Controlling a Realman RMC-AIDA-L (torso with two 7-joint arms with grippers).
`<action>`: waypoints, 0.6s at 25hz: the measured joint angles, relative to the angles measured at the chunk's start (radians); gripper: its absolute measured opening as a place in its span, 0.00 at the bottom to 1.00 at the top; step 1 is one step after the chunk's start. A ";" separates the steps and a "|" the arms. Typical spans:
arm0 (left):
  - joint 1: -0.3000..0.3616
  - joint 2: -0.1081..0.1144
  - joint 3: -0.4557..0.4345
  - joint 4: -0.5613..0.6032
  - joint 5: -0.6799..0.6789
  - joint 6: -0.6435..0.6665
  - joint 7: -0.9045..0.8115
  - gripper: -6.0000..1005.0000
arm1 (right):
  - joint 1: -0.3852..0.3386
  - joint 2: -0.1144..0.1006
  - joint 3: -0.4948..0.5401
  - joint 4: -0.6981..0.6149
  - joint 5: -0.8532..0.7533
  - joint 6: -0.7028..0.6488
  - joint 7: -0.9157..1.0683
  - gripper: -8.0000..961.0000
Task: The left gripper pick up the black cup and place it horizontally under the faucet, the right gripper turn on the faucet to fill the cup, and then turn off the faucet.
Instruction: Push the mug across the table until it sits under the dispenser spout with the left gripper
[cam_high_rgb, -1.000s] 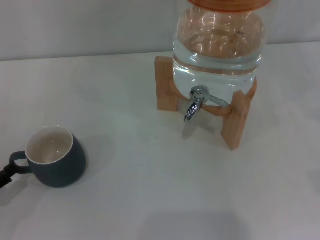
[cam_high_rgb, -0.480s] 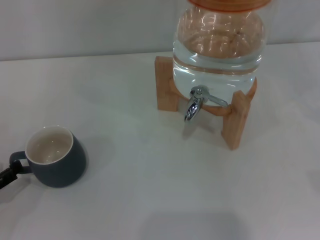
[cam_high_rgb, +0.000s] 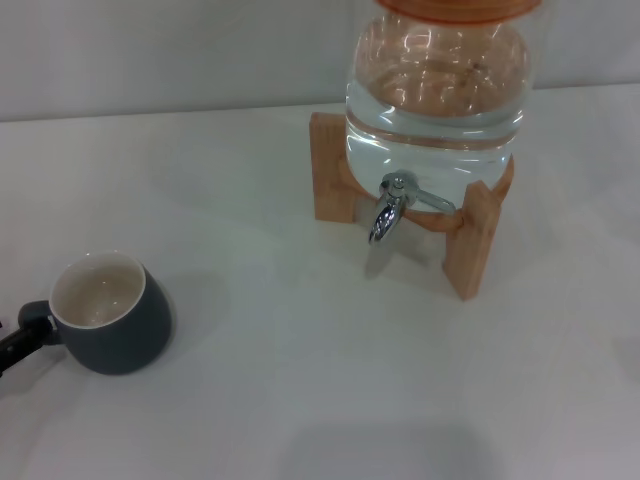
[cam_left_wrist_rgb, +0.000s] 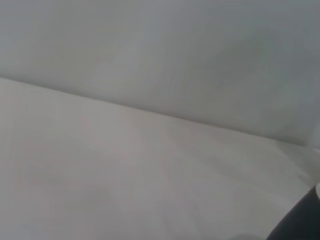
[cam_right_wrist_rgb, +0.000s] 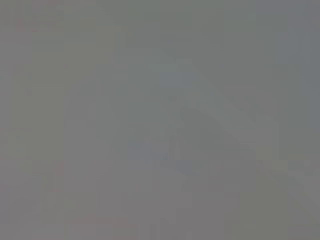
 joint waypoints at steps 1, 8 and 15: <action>-0.008 0.000 0.000 -0.001 0.000 0.007 0.000 0.77 | 0.001 0.000 0.000 0.000 0.000 -0.001 0.000 0.88; -0.010 0.001 0.000 -0.001 -0.015 0.008 0.000 0.76 | 0.005 0.000 -0.001 0.001 -0.001 -0.014 -0.003 0.88; -0.016 0.003 0.006 -0.001 -0.020 0.008 0.000 0.75 | 0.012 0.000 -0.008 0.003 -0.001 -0.029 -0.012 0.88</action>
